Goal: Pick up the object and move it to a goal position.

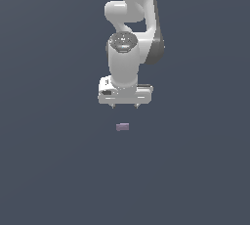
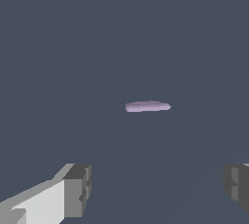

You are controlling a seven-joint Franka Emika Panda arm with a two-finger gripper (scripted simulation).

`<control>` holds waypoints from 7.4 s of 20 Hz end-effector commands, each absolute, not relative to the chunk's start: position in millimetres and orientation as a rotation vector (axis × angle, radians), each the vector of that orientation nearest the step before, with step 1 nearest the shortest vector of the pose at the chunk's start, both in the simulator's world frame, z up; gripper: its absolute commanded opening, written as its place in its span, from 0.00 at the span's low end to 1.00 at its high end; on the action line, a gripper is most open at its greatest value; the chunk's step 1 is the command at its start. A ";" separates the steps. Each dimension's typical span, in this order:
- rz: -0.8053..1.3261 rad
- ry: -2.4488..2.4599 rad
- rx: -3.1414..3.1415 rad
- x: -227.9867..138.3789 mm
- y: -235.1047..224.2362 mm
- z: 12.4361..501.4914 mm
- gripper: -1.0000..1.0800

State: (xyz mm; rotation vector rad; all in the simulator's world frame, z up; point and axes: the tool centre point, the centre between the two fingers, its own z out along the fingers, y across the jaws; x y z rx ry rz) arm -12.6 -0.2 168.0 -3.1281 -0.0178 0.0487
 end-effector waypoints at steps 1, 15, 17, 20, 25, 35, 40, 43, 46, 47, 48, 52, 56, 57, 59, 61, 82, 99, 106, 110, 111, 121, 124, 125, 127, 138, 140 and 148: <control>0.055 -0.033 -3.122 -14.0 3.6 167.8 0.96; 0.054 0.115 -3.120 -11.5 2.7 162.8 0.96; 0.054 0.166 -3.117 -10.7 2.5 161.0 0.96; 0.054 0.259 -3.111 -9.3 2.2 157.8 0.96; 0.054 0.454 -3.088 -6.3 1.5 151.0 0.96; 0.052 0.885 -2.995 0.2 -0.5 135.9 0.96; 0.050 1.094 -2.928 3.3 -1.7 128.5 0.96; 0.047 1.218 -2.880 5.2 -2.6 124.1 0.96; 0.044 1.339 -2.828 7.0 -3.4 119.7 0.96; 0.043 1.379 -2.809 7.6 -3.7 118.3 0.96; 0.042 1.418 -2.790 8.2 -4.0 116.8 0.96; 0.036 1.574 -2.709 10.7 -5.3 111.2 0.96; 0.029 1.724 -2.619 13.1 -6.7 105.6 0.96; 0.027 1.761 -2.595 13.7 -7.0 104.2 0.96; 0.023 1.833 -2.546 14.9 -7.8 101.5 0.96; 0.019 1.898 -2.499 16.0 -8.4 99.1 0.96; 0.001 2.141 -2.299 20.1 -11.0 86.1 0.96; 0.000 2.147 -2.294 20.2 -11.4 39.2 0.00; 0.000 2.147 -2.294 20.2 -11.4 39.2 0.00; 0.000 2.147 -2.294 20.1 -13.1 42.0 0.00; 0.000 2.147 -2.294 20.0 -14.4 44.2 0.00; 0.002 2.148 -2.292 19.0 -51.2 102.6 0.00; 0.002 2.148 -2.291 18.7 -69.6 131.7 0.00; 0.002 2.148 -2.291 18.6 -76.1 142.3 0.00; 0.002 2.148 -2.291 18.5 -89.3 163.7 0.00; 0.000 2.150 -2.292 20.0 -161.2 279.4 0.00; 0.000 2.150 -2.292 20.8 -173.8 299.4 0.00; 0.000 2.147 -2.294 24.8 -209.7 358.3 0.00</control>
